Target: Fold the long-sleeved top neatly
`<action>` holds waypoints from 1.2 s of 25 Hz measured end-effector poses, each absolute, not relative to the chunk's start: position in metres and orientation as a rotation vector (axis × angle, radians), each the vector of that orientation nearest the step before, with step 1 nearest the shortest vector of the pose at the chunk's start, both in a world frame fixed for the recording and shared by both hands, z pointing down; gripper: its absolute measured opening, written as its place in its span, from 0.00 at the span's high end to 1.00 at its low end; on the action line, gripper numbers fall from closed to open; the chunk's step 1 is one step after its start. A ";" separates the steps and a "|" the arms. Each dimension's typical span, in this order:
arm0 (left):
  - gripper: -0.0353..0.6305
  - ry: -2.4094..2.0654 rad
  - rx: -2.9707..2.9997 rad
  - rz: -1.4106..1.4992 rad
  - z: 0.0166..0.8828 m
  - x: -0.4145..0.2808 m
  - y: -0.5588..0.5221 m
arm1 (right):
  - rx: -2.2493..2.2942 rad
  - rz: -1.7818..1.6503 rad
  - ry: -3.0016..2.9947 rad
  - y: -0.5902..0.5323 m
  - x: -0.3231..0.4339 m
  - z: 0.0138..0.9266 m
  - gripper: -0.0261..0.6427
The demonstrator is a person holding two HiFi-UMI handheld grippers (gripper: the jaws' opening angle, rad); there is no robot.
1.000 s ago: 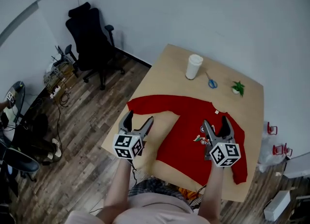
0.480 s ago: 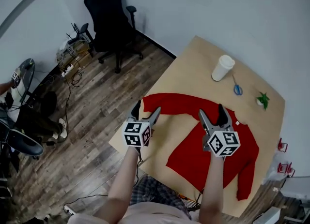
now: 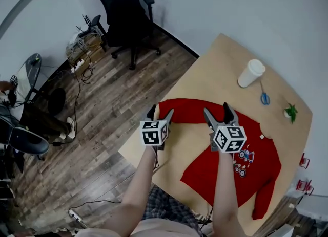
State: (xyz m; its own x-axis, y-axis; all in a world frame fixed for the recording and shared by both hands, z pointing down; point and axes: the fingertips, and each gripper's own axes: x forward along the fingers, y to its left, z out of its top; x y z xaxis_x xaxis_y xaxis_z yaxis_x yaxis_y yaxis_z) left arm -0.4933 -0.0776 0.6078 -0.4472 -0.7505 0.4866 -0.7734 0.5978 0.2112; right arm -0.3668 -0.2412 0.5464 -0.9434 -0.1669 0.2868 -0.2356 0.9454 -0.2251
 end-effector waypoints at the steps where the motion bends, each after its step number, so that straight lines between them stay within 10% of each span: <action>1: 0.44 -2.273 1.186 0.056 0.615 -0.495 -0.077 | 0.285 0.376 -2.817 -0.238 -0.371 0.555 0.37; 11: 0.47 -2.165 1.066 0.146 0.667 -0.489 -0.066 | 0.202 0.366 -2.744 -0.216 -0.387 0.590 0.37; 24: 0.88 -2.153 1.078 0.184 0.664 -0.481 -0.069 | 0.266 0.385 -2.723 -0.225 -0.364 0.594 0.39; 30: 0.90 -2.249 1.125 0.069 0.621 -0.484 -0.077 | 0.340 0.394 -2.735 -0.237 -0.345 0.582 0.39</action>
State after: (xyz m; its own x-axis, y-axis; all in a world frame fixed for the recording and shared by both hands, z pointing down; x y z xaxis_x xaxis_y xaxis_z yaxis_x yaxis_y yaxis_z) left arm -0.4841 -0.0772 0.6212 -0.4486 -0.7075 0.5461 -0.7398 0.6368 0.2172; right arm -0.3449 -0.2373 0.5817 -0.9079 -0.1828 0.3773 -0.2818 0.9324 -0.2264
